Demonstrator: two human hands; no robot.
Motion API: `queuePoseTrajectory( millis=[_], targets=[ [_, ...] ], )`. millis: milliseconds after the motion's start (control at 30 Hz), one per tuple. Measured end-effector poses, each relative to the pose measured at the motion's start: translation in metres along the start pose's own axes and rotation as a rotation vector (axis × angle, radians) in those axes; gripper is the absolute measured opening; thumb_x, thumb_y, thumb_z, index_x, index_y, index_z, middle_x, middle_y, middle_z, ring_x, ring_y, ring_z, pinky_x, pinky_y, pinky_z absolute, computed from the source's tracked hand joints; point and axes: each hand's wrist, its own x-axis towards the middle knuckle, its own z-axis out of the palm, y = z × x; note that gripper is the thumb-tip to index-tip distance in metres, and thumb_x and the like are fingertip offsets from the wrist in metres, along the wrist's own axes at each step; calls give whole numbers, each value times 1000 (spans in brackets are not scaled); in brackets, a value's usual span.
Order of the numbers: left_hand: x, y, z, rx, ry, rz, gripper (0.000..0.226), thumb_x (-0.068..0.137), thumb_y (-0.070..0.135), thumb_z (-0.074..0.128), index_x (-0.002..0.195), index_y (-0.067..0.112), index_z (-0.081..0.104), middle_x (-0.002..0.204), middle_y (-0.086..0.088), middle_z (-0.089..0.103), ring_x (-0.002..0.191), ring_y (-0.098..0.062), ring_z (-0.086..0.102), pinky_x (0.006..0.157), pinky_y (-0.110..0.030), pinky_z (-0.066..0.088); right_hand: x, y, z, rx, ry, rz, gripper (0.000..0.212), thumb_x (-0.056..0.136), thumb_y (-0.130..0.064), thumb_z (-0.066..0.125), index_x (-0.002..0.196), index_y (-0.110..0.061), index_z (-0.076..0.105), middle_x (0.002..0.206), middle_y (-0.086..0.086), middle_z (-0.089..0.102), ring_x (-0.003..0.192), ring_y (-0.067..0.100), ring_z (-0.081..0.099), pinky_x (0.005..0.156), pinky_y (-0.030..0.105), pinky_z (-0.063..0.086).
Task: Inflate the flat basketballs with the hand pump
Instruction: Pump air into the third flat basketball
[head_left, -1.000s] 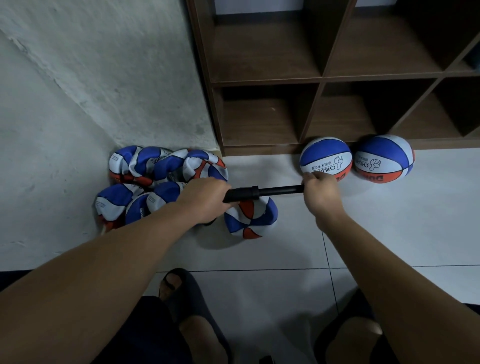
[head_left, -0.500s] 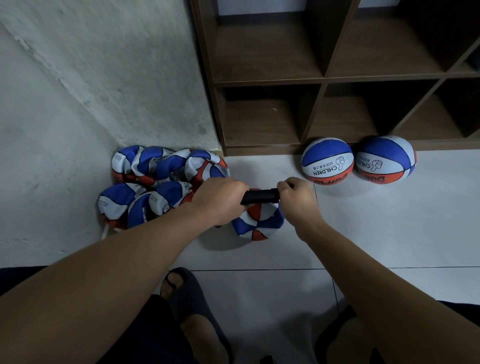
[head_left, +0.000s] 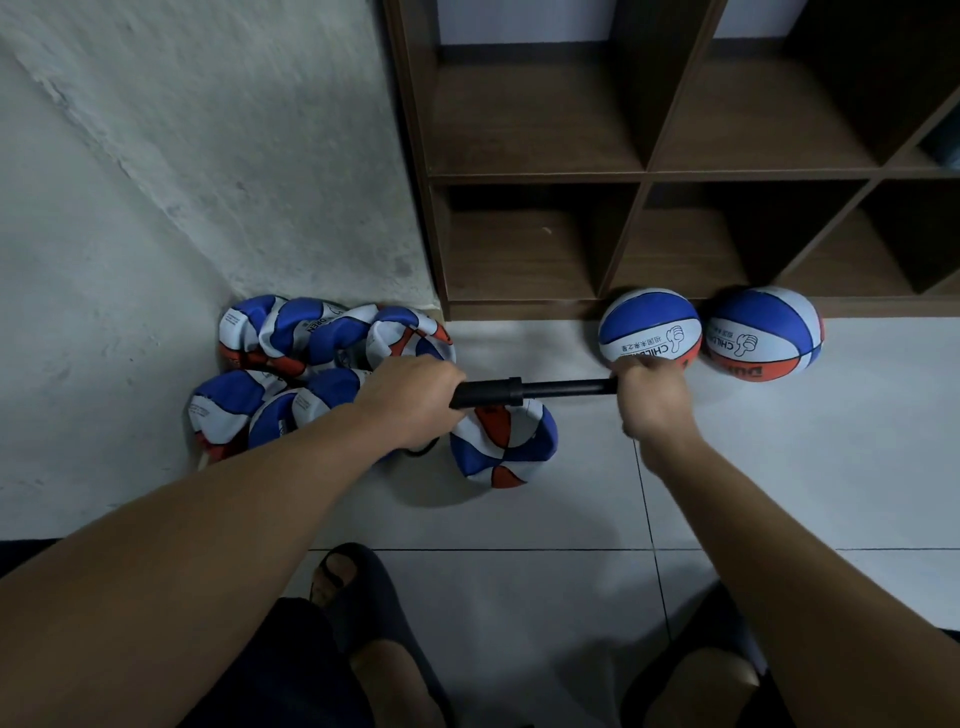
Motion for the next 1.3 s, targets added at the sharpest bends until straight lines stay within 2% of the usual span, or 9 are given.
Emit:
queuePoseTrajectory(
  millis=[133,200,533,667,733,900,1000,1133,1300],
  targets=[
    [-1,11,4,11,13,29,33,101,43,57,72,29,51,67,5,60,58,-16,58,52,-33,47,-22,4,24,-76,-22,-85,29,104,-21,48,88,1,57,78,15,57,71,26,48,64,39,39],
    [-3,16,4,-20,-5,38,32,100,39,57,71,28,49,67,4,59,59,-18,59,54,-35,51,-30,1,35,-95,-31,-132,34,108,-25,48,87,0,58,76,15,58,68,26,52,63,40,41],
    [-4,27,-7,42,9,117,34,102,43,53,73,29,46,67,4,57,59,-18,58,51,-32,40,-37,8,49,-133,-88,-152,41,111,-35,49,88,-4,61,68,7,55,63,22,51,58,34,39],
    [-1,21,-3,52,4,133,37,103,48,52,72,29,47,66,5,57,57,-16,58,50,-32,39,-32,9,42,-130,-192,-64,36,107,-34,55,88,-6,66,70,7,57,62,21,52,56,34,42],
    [0,10,-2,34,-23,92,37,101,49,55,70,30,51,65,5,59,57,-16,59,52,-35,48,-21,9,28,-69,-218,5,30,100,-28,59,81,-4,63,68,10,57,58,24,50,52,35,40],
    [-1,-16,-8,14,-96,-8,32,99,49,57,74,28,59,67,5,63,59,-16,62,61,-42,60,7,10,-7,53,-123,156,12,90,-14,55,80,-14,48,68,11,45,51,20,34,46,28,27],
    [-1,-2,-10,31,-78,27,32,101,45,58,74,28,55,70,4,61,61,-17,59,58,-39,54,4,10,2,56,-53,144,7,82,-18,50,78,-17,44,72,9,41,63,23,32,46,28,27],
    [1,24,-11,90,-16,71,35,102,40,57,70,28,47,70,4,57,60,-17,56,50,-32,33,-15,8,21,68,-24,53,14,94,-16,51,81,-15,46,74,8,41,69,25,37,61,39,32],
    [1,30,-11,76,-20,91,31,102,36,56,72,28,49,70,4,58,60,-19,58,51,-32,35,-33,10,43,20,-85,-31,30,107,-23,48,80,-11,52,70,5,43,65,21,40,59,34,31]
  ],
)
